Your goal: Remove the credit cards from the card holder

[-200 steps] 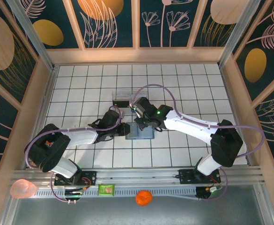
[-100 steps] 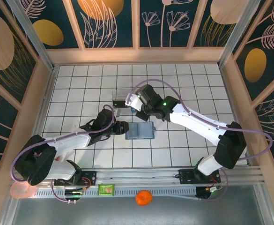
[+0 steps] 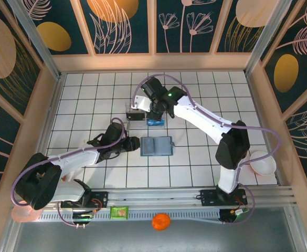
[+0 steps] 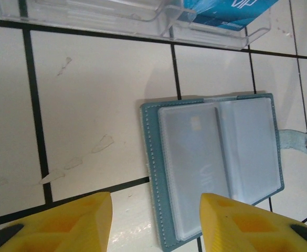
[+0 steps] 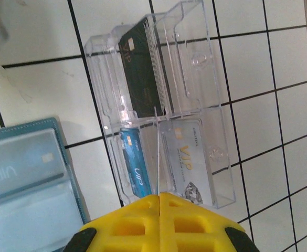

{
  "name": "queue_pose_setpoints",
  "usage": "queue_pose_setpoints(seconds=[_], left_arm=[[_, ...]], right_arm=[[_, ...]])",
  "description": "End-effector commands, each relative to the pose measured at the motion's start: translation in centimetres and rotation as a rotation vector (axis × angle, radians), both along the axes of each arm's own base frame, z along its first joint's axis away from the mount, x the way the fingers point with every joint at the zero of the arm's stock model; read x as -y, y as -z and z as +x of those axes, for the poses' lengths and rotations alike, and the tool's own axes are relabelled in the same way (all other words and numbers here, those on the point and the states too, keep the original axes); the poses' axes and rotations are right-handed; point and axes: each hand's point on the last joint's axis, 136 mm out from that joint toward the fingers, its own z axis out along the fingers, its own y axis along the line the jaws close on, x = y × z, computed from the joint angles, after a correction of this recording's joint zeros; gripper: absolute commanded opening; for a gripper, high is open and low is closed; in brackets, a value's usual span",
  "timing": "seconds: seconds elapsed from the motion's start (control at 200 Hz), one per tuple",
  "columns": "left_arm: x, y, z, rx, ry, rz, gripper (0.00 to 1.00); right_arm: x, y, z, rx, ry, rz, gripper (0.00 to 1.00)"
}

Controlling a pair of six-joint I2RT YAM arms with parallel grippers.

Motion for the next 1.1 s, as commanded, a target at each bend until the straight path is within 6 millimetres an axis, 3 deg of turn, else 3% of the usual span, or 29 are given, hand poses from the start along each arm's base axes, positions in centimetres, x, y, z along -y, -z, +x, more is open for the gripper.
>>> queue_pose_setpoints(seconds=[0.0,0.666,1.091], left_arm=[[-0.5,-0.1,0.1,-0.022,-0.023,0.013,0.47],[-0.5,0.8,0.7,-0.067,-0.049,0.013,0.46],[-0.6,1.3,0.9,-0.082,-0.056,0.016,0.46]], right_arm=[[1.0,0.2,-0.4,-0.015,-0.068,-0.063,0.00],[1.5,6.5,-0.1,-0.097,-0.156,-0.141,0.00],[1.4,8.3,1.2,-0.098,-0.162,-0.155,0.00]])
